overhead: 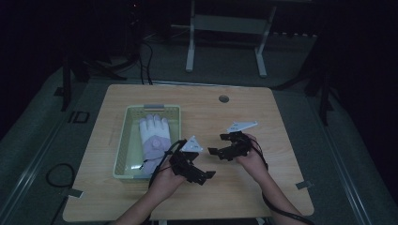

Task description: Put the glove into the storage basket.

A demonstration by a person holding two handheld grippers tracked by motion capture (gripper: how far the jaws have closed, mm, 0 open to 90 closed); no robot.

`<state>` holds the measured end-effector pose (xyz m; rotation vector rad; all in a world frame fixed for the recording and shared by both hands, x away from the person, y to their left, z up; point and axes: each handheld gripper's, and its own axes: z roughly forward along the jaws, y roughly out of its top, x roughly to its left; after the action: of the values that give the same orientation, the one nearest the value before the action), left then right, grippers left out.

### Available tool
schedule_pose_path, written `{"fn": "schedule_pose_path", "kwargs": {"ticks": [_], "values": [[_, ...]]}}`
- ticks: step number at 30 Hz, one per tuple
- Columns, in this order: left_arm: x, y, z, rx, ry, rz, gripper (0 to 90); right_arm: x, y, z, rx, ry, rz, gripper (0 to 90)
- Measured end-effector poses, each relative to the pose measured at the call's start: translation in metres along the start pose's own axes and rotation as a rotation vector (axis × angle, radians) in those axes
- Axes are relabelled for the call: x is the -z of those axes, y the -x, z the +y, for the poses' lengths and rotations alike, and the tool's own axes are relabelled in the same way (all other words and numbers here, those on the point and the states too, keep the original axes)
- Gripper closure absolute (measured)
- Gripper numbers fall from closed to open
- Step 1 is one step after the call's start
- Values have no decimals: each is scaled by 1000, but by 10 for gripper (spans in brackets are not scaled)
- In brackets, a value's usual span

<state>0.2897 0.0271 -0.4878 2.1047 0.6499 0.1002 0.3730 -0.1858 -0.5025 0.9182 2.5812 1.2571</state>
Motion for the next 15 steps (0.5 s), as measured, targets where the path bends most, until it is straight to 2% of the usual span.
{"fn": "schedule_pose_path", "kwargs": {"ticks": [5, 9, 12, 15], "values": [[-16, 9, -1, -4, -24, -54, 15, 3, 4, -15, -17, -2, -1, 143], [-27, 16, -2, -13, -25, -76, 15, 4, 7, -27, -27, -25, -9, 143], [-35, 22, -4, -37, -39, -89, 15, 6, 10, -37, -34, -33, -10, 143], [-45, 26, -8, -42, -55, -104, 15, 10, 14, -46, -45, -15, -8, 143]]}}
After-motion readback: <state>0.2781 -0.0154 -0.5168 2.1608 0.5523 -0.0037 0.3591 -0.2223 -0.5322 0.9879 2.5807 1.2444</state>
